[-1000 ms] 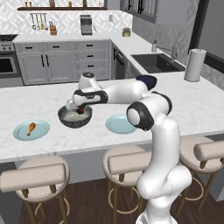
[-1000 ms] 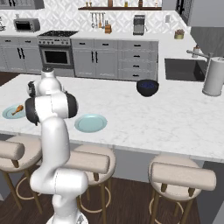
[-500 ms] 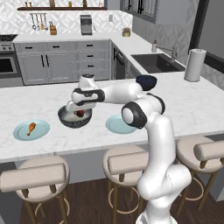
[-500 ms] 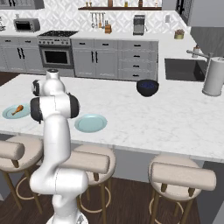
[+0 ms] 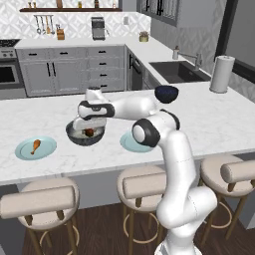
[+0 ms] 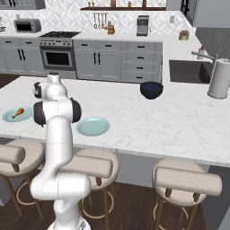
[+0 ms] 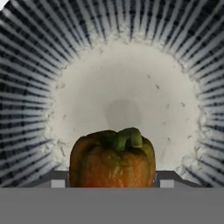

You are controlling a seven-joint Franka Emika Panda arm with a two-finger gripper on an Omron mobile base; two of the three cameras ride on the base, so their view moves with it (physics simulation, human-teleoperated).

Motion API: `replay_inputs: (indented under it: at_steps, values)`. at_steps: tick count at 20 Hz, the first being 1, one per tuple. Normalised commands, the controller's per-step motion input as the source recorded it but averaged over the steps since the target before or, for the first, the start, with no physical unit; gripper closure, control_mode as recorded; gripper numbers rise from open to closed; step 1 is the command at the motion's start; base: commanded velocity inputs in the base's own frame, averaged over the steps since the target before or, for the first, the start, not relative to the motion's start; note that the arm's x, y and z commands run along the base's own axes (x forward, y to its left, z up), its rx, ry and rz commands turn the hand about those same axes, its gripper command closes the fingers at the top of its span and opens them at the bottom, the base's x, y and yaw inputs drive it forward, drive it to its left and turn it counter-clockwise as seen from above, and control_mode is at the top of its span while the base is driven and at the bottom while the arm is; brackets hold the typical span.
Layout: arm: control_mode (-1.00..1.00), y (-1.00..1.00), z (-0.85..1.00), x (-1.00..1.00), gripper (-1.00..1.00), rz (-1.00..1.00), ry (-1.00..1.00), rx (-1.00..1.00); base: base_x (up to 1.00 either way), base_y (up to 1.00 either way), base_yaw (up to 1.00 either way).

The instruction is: Pick the chicken drumstick and bell pepper from their plates and place them in the bowl. Then put the bowl in the fridge.

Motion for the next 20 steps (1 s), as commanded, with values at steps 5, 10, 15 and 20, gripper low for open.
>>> replay_inputs:
  at_steps: [5,10,15,20]
  values:
    - [-1.00,0.00,-0.02,0.03,-1.00,0.01,0.00,-0.03,0.00,0.00,0.00]
    - [-1.00,0.01,0.29,-0.03,-1.00,0.00,-0.03,-0.02,0.00,0.00,0.00]
    - [-1.00,-0.10,0.68,-0.86,-1.00,0.00,-0.09,-0.01,0.00,0.00,0.00]
    - [-1.00,-0.51,0.36,-1.00,-1.00,0.00,-0.09,0.00,0.00,0.00,0.00]
